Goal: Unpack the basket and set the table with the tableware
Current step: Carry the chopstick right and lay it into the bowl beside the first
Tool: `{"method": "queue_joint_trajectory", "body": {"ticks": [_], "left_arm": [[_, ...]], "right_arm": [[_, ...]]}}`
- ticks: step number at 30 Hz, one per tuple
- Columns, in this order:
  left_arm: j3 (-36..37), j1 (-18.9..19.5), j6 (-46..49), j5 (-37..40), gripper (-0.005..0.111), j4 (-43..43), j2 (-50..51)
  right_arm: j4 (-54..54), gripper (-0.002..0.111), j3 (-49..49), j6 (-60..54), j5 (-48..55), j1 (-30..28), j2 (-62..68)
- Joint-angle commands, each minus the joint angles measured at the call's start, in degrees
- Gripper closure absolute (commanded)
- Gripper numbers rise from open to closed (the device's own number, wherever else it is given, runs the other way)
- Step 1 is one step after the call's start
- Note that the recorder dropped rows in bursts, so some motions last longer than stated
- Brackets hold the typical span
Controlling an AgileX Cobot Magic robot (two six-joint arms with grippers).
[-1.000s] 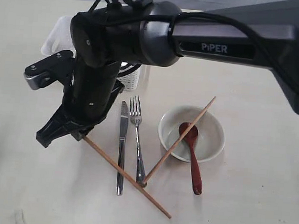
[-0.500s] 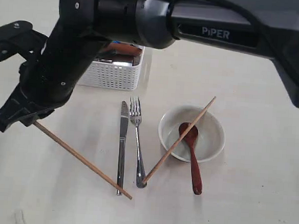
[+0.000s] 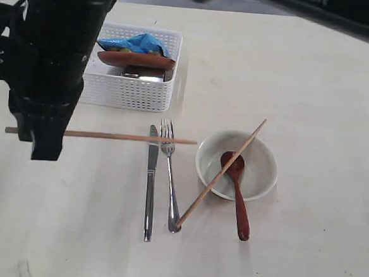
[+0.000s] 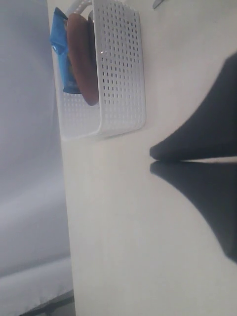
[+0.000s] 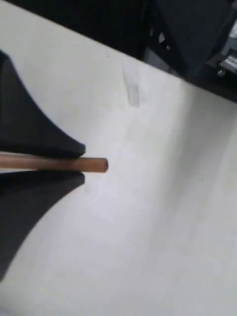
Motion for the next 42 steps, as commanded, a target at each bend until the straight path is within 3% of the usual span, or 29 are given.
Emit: {"method": "queue_joint_trajectory", "body": {"ticks": [1,9,19,24,33,42], "left_arm": [[0.1,-0.4,0.0,-0.6,0.107,-0.3,-0.2],[0.1,-0.4,0.0,-0.6,0.107,-0.3,-0.2],[0.1,-0.4,0.0,-0.6,0.107,-0.3,-0.2],[0.1,-0.4,0.0,-0.6,0.107,-0.3,-0.2],[0.1,-0.4,0.0,-0.6,0.107,-0.3,-0.2],[0.1,-0.4,0.0,-0.6,0.107,-0.3,-0.2]], "right_arm": [[-8.4,0.109,-0.6,-4.4,1.6,-0.1,-2.4],[-19.3,0.109,3.7,-7.0,1.6,-0.1,-2.8],[-26.7,0.109,19.8,-13.4,1.3,0.0,-8.8],[-28.8,0.109,27.4,-19.7,-4.0,0.0,-10.7],[-23.3,0.109,38.1,-24.4,-13.7,-0.3,-10.3],[-22.7,0.109,39.5,-24.5,-15.5,-2.9,-9.3]]}}
